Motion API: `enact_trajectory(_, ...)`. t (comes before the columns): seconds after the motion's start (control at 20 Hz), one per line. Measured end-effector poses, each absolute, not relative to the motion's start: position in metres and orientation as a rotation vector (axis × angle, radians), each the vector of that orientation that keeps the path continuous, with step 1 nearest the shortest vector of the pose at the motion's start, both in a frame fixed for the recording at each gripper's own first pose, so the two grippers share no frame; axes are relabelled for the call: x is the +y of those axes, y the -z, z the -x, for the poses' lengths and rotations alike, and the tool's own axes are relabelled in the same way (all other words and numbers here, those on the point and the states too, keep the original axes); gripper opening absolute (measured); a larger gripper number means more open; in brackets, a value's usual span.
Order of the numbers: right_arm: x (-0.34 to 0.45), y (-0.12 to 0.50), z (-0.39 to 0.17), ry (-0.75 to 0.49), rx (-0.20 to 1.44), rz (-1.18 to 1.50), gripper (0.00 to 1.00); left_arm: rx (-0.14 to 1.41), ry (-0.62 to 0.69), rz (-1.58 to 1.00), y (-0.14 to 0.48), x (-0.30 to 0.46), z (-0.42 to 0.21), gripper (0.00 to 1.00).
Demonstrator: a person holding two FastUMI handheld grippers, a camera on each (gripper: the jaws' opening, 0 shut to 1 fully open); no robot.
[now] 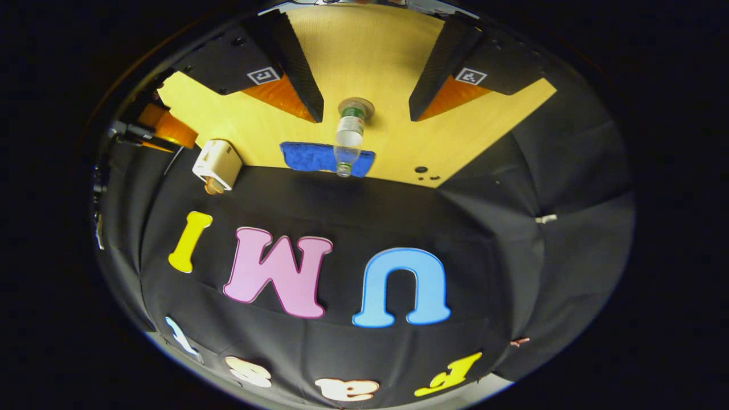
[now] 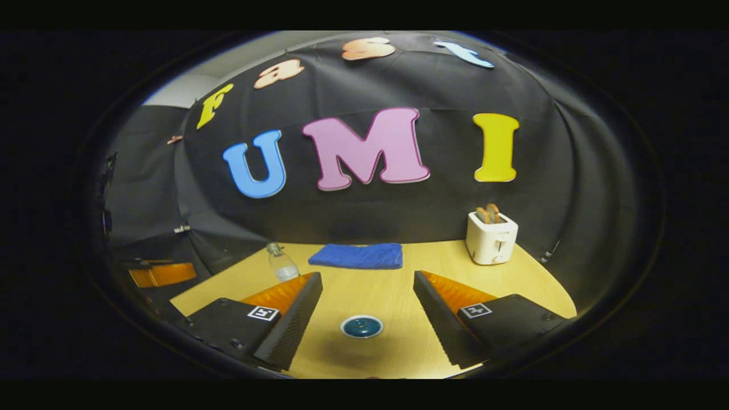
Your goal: Open the teacup lid with one hand, grasp the water bottle and pour water into the teacup with the other hand; after pouring, place the water bottle on the coaster and then close the teacup lid.
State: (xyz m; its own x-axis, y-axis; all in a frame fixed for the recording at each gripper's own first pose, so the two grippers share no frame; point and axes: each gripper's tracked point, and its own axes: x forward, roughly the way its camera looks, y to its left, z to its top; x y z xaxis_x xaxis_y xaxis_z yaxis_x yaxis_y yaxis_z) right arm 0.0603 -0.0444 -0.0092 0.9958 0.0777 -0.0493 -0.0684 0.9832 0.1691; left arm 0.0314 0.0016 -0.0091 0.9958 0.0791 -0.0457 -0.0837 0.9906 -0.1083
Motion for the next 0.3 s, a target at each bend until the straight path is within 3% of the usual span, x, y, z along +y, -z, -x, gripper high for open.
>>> enact_trajectory(0.3, -0.039, 0.001, 0.003, -0.093, 0.061, -0.031, 0.99, 0.028, -0.102, 0.088, 0.013, -0.013, 0.022, 0.95)
